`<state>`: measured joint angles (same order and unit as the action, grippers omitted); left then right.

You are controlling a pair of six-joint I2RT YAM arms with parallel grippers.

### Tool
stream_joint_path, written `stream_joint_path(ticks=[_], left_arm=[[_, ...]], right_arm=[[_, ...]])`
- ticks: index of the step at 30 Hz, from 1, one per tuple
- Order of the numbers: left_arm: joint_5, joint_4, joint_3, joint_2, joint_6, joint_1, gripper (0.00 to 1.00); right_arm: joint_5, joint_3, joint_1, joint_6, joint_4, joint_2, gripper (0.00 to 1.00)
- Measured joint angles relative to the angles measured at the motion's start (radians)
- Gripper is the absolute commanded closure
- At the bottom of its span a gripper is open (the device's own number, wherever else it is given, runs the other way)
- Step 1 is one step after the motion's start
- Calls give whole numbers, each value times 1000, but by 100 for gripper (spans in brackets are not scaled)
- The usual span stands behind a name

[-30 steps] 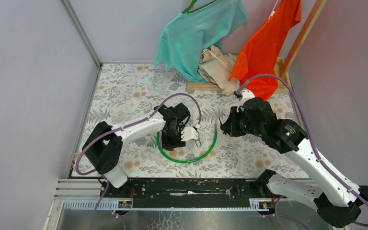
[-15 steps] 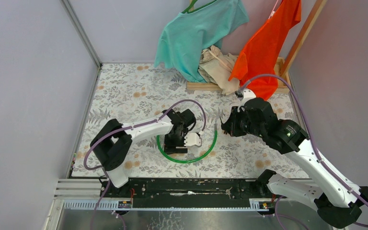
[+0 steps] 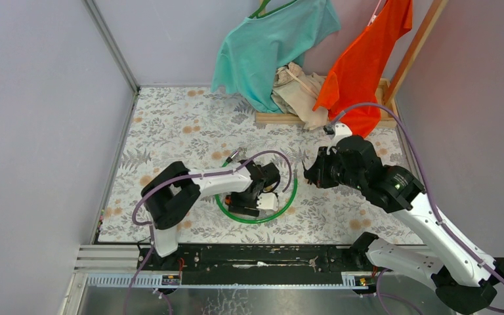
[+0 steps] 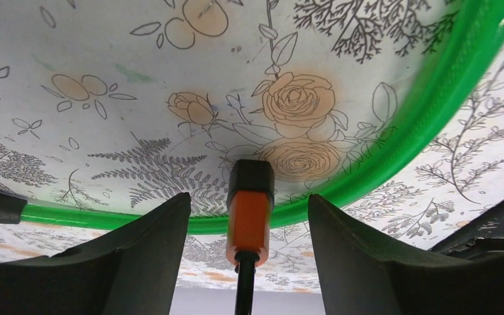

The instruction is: Unlock with the key

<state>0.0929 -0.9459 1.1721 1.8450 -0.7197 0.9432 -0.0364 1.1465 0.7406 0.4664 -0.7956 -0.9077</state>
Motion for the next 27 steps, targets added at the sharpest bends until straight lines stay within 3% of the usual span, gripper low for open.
stream_joint_path(ticks=[11,22,27], left_arm=[[66,-61,70,79,0,6,37],[90,-103,95,127,0,6,40],[105,-126,95,135,0,6,57]], right_arm=[[0,0,0,0,0,22,100],[-1,0,0,-1,-8,37,100],[-1,0,0,-1,-9,37,100]])
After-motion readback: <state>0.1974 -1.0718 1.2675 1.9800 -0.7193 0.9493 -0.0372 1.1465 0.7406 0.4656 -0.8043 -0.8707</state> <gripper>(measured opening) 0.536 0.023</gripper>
